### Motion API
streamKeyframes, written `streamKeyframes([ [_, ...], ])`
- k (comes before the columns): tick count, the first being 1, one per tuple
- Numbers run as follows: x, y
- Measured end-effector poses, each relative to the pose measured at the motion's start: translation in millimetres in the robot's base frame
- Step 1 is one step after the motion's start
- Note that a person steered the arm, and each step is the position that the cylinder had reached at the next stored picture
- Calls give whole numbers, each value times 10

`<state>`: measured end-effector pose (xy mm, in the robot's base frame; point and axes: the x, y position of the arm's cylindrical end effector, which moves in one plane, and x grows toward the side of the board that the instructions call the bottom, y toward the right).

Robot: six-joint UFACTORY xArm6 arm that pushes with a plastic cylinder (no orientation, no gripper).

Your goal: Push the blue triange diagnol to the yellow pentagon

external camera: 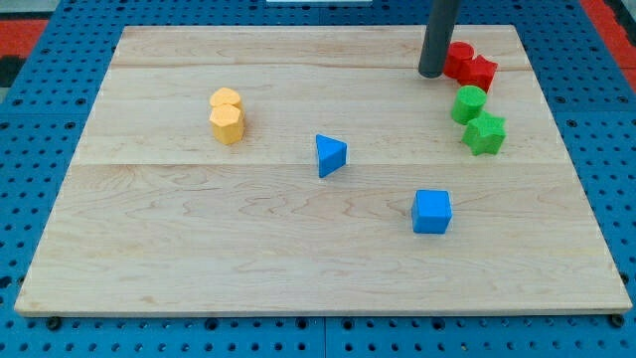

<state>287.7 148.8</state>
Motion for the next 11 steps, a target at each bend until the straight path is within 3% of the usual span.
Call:
streamKeyframes([
  [3, -343, 390],
  [4, -68, -226],
  [5, 791, -387],
  [6, 1259, -805],
  [7, 1429, -1505],
  [8, 1762, -1529],
  [11, 2192, -1988],
])
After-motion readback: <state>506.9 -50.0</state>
